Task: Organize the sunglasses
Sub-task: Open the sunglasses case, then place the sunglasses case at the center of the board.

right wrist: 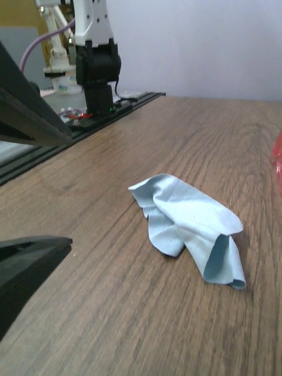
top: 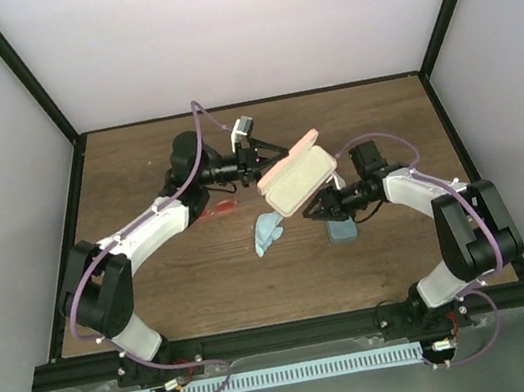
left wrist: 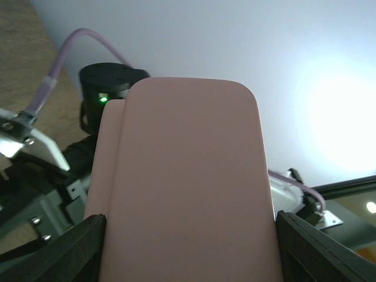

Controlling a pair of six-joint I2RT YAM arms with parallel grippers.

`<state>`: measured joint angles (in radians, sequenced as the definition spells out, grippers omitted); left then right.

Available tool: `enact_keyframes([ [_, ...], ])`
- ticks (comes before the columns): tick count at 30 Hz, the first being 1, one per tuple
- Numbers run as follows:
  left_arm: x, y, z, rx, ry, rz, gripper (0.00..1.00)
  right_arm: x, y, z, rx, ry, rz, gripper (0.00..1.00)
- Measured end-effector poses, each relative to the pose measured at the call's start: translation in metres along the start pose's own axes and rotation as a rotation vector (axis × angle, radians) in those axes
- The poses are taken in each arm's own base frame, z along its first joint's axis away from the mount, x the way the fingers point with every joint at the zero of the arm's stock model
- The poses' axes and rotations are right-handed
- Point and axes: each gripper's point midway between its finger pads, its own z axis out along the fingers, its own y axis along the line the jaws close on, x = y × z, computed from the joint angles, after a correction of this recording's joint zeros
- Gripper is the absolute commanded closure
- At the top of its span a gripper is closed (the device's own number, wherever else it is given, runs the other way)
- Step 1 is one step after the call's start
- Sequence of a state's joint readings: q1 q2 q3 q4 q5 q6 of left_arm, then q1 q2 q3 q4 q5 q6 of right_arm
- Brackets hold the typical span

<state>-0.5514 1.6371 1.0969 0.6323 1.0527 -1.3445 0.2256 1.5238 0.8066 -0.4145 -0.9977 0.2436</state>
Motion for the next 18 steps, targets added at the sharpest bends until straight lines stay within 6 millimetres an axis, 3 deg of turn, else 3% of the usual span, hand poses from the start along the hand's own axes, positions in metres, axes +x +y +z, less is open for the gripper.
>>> enact_keyframes([
  [6,0.010,0.033,-0.004,-0.091,0.023,0.014,0.39,-0.006,-0.019,-0.010,0.142,-0.055,0.067,0.43],
  [13,0.027,0.090,-0.011,-0.183,0.044,-0.008,0.39,-0.034,-0.023,-0.063,0.354,-0.295,0.092,0.43],
  [18,0.033,0.132,-0.013,-0.247,0.073,-0.016,0.39,-0.039,-0.032,-0.069,0.405,-0.327,0.136,0.43],
])
